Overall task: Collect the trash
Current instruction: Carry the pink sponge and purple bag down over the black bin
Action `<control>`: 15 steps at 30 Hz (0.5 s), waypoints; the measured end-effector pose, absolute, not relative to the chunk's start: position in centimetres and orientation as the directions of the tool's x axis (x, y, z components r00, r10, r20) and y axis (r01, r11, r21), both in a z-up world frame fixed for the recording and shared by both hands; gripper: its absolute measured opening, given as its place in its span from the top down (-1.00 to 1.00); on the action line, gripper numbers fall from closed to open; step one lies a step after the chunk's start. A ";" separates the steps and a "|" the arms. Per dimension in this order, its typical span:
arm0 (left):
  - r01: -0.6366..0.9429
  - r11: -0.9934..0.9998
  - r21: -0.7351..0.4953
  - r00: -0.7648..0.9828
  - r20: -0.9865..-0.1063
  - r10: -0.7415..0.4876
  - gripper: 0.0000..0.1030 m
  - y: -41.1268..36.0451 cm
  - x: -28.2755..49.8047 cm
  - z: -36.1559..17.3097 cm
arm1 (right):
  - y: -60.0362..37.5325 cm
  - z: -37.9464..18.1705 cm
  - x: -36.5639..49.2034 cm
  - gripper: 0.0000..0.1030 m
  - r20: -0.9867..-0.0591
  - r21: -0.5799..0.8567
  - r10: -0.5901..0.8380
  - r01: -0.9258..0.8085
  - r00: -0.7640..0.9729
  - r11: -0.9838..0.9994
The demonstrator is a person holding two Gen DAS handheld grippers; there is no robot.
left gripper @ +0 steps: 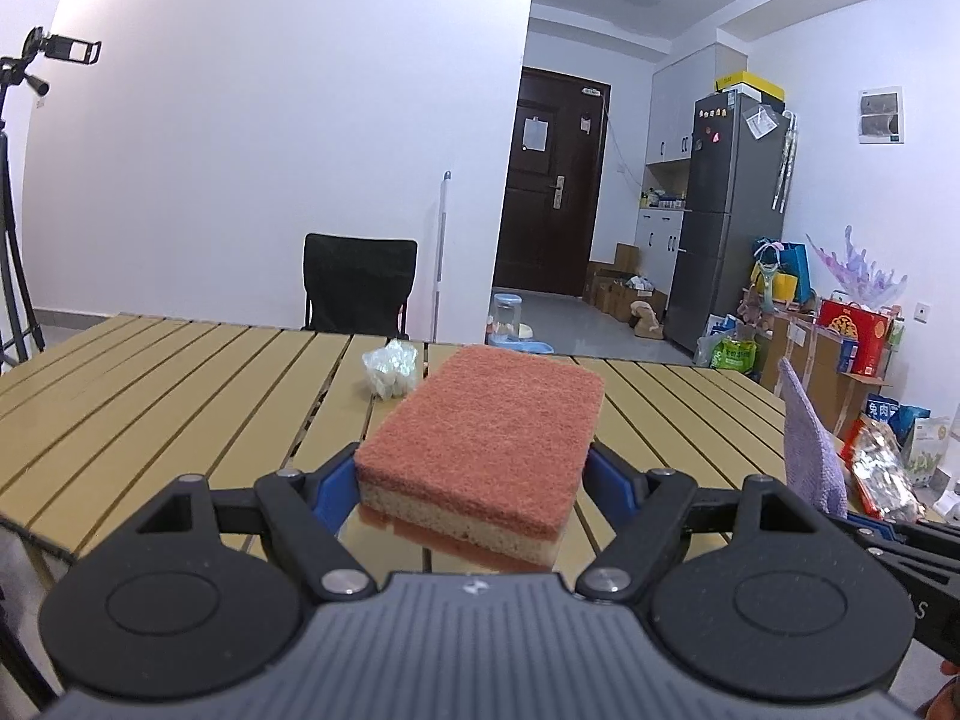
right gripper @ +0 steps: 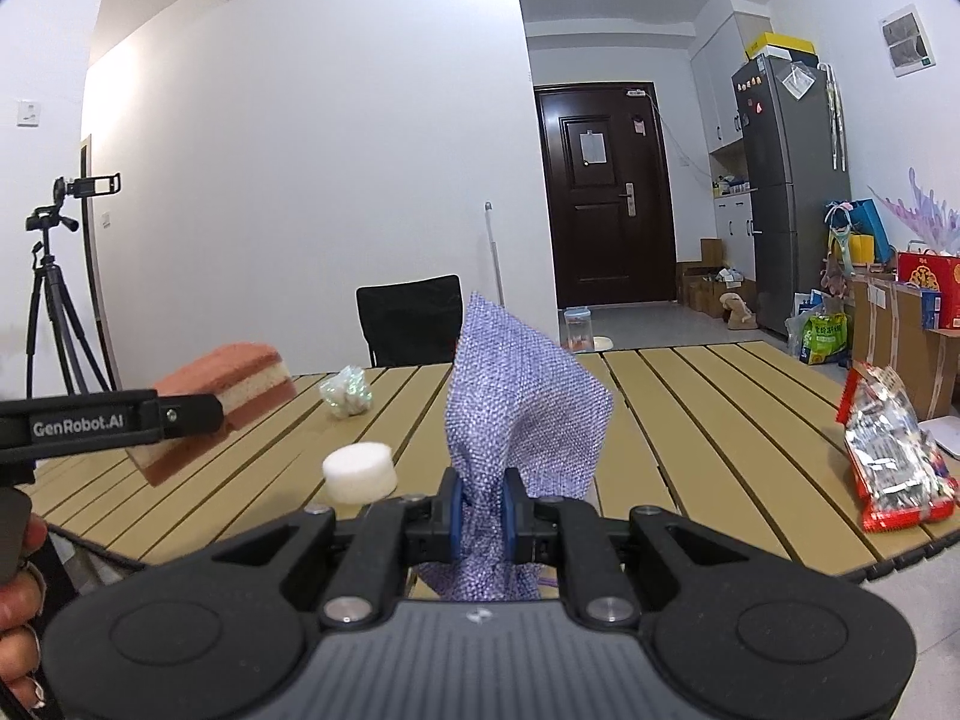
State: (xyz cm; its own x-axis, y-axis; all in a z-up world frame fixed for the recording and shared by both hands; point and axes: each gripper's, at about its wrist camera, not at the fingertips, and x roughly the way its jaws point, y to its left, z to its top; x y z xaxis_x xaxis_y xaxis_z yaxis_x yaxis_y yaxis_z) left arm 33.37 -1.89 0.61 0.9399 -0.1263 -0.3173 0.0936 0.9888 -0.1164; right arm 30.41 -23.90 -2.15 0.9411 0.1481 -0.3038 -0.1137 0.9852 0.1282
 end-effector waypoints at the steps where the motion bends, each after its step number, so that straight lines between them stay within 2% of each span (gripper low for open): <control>1: 0.094 0.988 -0.120 0.938 -0.321 -0.128 -0.52 -1.8 32.8 0.4 | -24.0 -2.0 30.1 0.76 -0.305 0.130 0.150 -0.115 0.941 0.985; 15: 0.094 0.991 -0.097 0.922 -0.368 -0.124 -0.52 -1.3 26.7 -1.8 | -23.9 -3.5 24.2 0.76 -0.369 0.152 0.160 -0.111 0.916 0.982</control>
